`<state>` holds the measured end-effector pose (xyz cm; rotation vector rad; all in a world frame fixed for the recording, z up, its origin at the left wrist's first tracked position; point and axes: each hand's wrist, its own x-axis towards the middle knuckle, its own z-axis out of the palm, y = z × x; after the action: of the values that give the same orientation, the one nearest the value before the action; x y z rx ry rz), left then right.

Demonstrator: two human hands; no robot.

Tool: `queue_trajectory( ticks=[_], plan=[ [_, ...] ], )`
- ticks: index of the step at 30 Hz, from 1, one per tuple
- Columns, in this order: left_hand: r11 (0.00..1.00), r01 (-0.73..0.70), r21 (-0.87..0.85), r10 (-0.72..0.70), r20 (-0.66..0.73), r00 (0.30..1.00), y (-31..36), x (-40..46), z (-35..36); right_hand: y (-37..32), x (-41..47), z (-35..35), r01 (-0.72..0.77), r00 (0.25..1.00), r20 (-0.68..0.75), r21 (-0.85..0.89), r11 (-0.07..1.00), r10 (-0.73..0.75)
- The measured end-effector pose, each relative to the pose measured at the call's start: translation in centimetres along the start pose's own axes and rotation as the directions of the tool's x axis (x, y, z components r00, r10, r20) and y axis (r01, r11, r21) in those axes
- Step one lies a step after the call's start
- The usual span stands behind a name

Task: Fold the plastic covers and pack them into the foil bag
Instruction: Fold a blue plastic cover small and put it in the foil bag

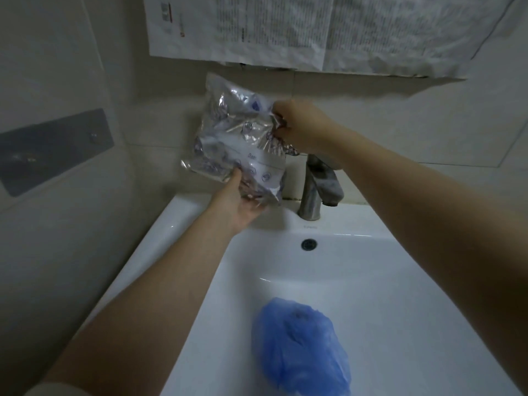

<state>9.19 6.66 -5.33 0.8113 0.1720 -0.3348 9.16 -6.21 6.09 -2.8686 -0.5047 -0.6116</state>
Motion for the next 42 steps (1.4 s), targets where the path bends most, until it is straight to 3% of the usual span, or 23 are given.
queue_trajectory(
  ticks=[3,5,7,9,11,15,18,21,23,28,31,33,37,40,42],
  plan=[
    [0.995,-0.052,-0.087,0.059,0.083,0.995,-0.9,0.1,0.1,-0.5,-0.5,-0.7,-0.058,0.981,0.190,0.050,0.997,0.048],
    [0.993,-0.078,-0.090,0.087,0.105,0.991,-1.1,0.4,0.1,-0.7,-1.0,-1.2,-0.149,0.948,0.311,0.257,0.955,0.064],
    [0.995,-0.077,-0.070,0.087,0.141,0.986,-1.3,0.4,0.1,-0.8,-1.4,-1.1,-0.276,0.911,0.407,0.473,0.837,0.071],
    [0.997,-0.063,-0.046,0.069,0.141,0.988,-1.4,0.3,0.0,-0.7,-0.9,-0.3,-0.287,0.911,0.408,0.533,0.796,0.056],
    [0.999,-0.011,-0.035,0.015,0.133,0.991,-1.4,0.3,-0.3,-0.5,0.3,0.5,-0.241,0.929,0.364,0.478,0.845,0.059],
    [0.994,0.112,-0.005,-0.111,0.094,0.989,-1.4,0.4,-1.0,0.0,2.2,0.8,-0.239,0.920,0.349,0.147,0.960,0.176],
    [0.992,0.120,0.040,-0.122,0.053,0.991,-1.4,0.6,-1.5,-0.1,2.6,1.2,-0.173,0.940,0.310,0.082,0.982,0.140],
    [0.996,0.087,0.028,-0.089,0.050,0.995,-1.4,0.8,-1.7,-0.3,3.1,2.3,-0.063,0.986,0.150,-0.074,0.995,0.074],
    [0.997,0.080,0.020,-0.081,0.052,0.995,-1.4,0.9,-1.6,-0.5,3.3,3.0,-0.031,0.996,0.082,-0.035,0.999,0.034],
    [0.994,0.092,0.066,-0.095,0.041,0.995,-1.7,1.4,-1.8,-0.5,3.5,4.2,-0.068,0.950,0.312,0.228,0.971,-0.006],
    [0.983,0.097,0.157,-0.098,-0.002,0.995,-1.8,1.7,-2.0,-0.2,3.7,4.2,-0.087,0.963,0.270,0.214,0.973,0.027],
    [0.943,0.110,0.314,-0.103,-0.041,0.994,-1.9,1.6,-2.0,0.4,3.9,4.4,-0.103,0.973,0.222,0.160,0.982,0.066],
    [0.754,0.152,0.639,-0.105,-0.111,0.988,-1.7,1.0,-1.8,1.4,3.6,5.3,-0.158,0.984,0.087,0.029,0.987,0.155],
    [0.628,0.216,0.748,-0.138,-0.167,0.976,-1.2,0.3,-1.9,1.3,2.7,5.3,-0.162,0.986,0.047,0.032,0.986,0.160],
    [0.602,0.208,0.771,-0.113,-0.176,0.978,-1.0,-0.2,-1.9,1.3,2.0,5.2,-0.153,0.986,0.070,0.016,0.988,0.151]
  ],
)
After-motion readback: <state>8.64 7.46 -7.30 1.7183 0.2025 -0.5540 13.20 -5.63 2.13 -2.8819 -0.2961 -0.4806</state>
